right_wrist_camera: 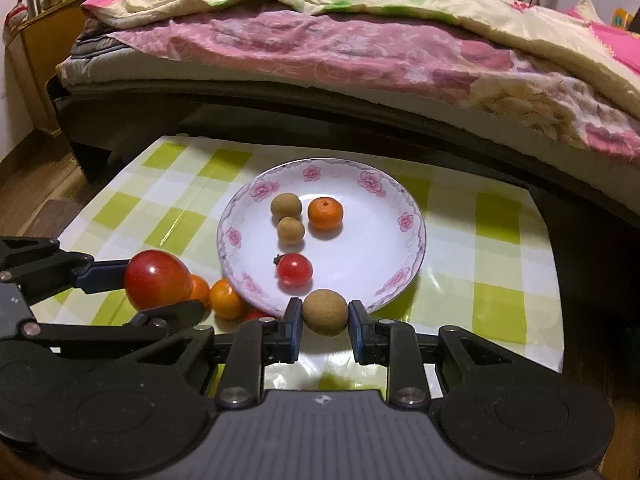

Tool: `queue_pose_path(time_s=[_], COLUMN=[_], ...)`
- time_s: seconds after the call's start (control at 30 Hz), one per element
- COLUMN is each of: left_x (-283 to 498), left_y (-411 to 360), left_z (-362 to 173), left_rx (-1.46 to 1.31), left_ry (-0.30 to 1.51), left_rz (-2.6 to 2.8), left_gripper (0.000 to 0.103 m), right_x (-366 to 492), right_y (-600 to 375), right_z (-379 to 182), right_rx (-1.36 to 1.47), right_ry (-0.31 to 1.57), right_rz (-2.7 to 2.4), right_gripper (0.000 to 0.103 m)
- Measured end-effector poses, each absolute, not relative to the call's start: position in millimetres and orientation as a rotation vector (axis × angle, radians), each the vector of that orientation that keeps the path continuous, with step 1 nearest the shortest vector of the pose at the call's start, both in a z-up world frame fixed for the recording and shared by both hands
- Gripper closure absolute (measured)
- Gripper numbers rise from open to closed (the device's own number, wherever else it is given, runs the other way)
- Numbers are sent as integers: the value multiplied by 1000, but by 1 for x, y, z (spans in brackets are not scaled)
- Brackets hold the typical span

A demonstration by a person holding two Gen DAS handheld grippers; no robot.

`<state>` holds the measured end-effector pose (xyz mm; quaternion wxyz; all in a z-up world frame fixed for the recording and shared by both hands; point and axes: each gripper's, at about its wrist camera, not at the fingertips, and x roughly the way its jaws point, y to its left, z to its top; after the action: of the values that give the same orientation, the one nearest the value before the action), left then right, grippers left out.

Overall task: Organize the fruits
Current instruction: 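Lower the longan onto the plate and open the right gripper while the left gripper releases the tomato there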

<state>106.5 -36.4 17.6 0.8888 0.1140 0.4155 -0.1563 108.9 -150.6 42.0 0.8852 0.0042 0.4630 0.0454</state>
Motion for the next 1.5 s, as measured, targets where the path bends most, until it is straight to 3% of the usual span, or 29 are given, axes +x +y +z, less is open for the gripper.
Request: queue_pose_path(time_s=[0.57, 1.5], left_x=[150, 167], left_y=[-53, -65], left_z=[5, -15], left_rx=[217, 228], left_ry=[864, 897], left_rz=[-350, -356], left_gripper=[53, 52], right_x=[161, 174], right_y=[-172, -176], right_z=[32, 7], right_rx=[-11, -48], right_ry=[982, 1019], right_rz=[83, 60], right_gripper=[73, 73])
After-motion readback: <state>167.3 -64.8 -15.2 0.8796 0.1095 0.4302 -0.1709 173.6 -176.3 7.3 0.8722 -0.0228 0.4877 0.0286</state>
